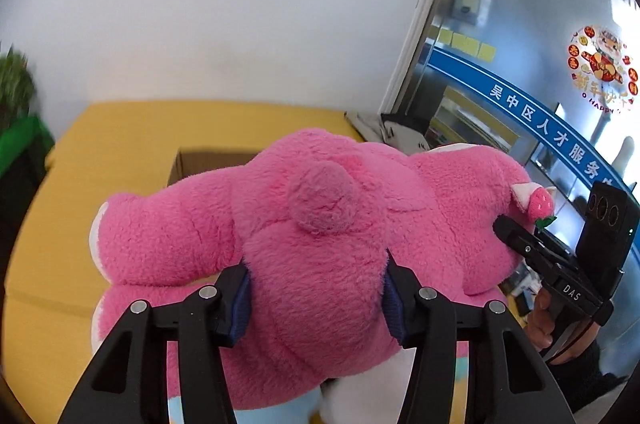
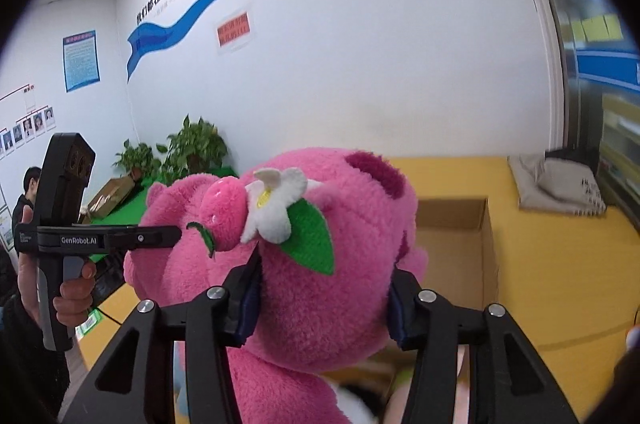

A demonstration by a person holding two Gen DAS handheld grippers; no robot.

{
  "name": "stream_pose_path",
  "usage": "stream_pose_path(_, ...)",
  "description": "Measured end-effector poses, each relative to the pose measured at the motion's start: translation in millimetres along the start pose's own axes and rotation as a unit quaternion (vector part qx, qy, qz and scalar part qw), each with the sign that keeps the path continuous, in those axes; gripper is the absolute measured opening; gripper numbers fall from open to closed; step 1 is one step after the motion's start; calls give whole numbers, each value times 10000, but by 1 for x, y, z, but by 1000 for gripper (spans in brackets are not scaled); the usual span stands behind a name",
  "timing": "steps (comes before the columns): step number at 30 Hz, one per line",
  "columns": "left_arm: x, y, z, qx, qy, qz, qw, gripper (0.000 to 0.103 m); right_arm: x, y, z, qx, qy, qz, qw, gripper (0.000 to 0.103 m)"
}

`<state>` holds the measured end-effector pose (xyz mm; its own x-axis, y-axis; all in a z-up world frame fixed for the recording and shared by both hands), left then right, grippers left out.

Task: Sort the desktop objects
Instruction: 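Close both grippers on the pink bear's body and lift it, then lower the pink bear into the cardboard box and open both grippers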

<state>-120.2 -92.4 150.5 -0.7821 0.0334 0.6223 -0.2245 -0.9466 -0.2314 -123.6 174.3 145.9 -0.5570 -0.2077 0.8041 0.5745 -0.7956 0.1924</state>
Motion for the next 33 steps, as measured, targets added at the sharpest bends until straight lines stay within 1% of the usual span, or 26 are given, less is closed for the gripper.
stream_pose_path(3,56,-5,-29,233,-13,-316,9992,57,34,-29,-25,-81,-248,-41,9997,49)
stream_pose_path(5,90,-4,-62,268,115,-402,9988,57,55,-54,-47,-129,-405,-106,9990,50)
stream_pose_path(7,114,2,-99,267,327,-427,9982,57,68,-83,-76,-205,-352,-219,9989,50)
stream_pose_path(9,130,10,-143,231,625,-390,9970,57,69,-110,-109,-277,-136,-359,9989,50)
stream_pose_path(12,133,26,-214,232,1136,-263,9929,55,57,-141,-156,-425,234,-418,9979,51)
stream_pose_path(13,129,32,-238,248,1314,-193,9908,50,49,-153,-176,-447,455,-476,9968,51)
stream_pose_path(14,125,37,-261,264,1492,-124,9884,43,40,-162,-193,-490,712,-546,9948,51)
stream_pose_path(15,121,43,-282,270,1660,-50,9857,39,31,-171,-209,-543,970,-611,9919,51)
stream_pose_path(16,119,45,-294,275,1732,-27,9845,35,24,-178,-223,-562,1290,-725,9874,52)
stream_pose_path(17,120,44,-297,295,1705,-70,9849,35,18,-185,-237,-568,1631,-855,9813,52)
stream_pose_path(19,121,42,-303,336,1652,-157,9856,37,17,-193,-245,-557,1826,-1016,9763,55)
stream_pose_path(21,122,38,-308,379,1618,-250,9858,41,16,-200,-254,-602,2123,-1113,9690,60)
stream_pose_path(22,122,36,-308,407,1620,-287,9855,45,13,-205,-259,-591,2291,-1222,9639,62)
stream_pose_path(23,122,35,-307,438,1603,-301,9856,49,10,-209,-260,-547,2338,-1330,9616,67)
stream_pose_path(24,122,35,-307,469,1587,-315,9857,51,9,-212,-259,-498,2339,-1427,9604,71)
stream_pose_path(25,121,36,-304,481,1571,-300,9860,56,9,-213,-256,-477,2300,-1460,9610,73)
stream_pose_path(26,118,37,-298,469,1556,-249,9864,58,11,-213,-251,-468,2246,-1468,9622,79)
stream_pose_path(28,112,40,-281,486,1503,-177,9873,58,16,-207,-240,-599,2088,-1331,9670,79)
stream_pose_path(30,96,40,-250,638,1369,-201,9883,60,21,-193,-215,-684,1870,-1029,9746,80)
stream_pose_path(31,88,41,-235,714,1302,-213,9887,70,24,-185,-201,-717,1759,-871,9779,81)
stream_pose_path(32,80,41,-219,789,1235,-225,9889,85,24,-174,-184,-712,1646,-723,9811,83)
stream_pose_path(33,73,42,-203,865,1168,-236,9891,92,22,-162,-169,-671,1597,-608,9830,83)
Point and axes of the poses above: each gripper's, at about its wrist camera, not at the fingertips, and z roughly against the way its jaws point, y to its left, x to its top, the point moved 2 cm from there along -z, roughly the way its jaws point, and after that the axes turned 14 degrees about y, right-handed, at the moved point
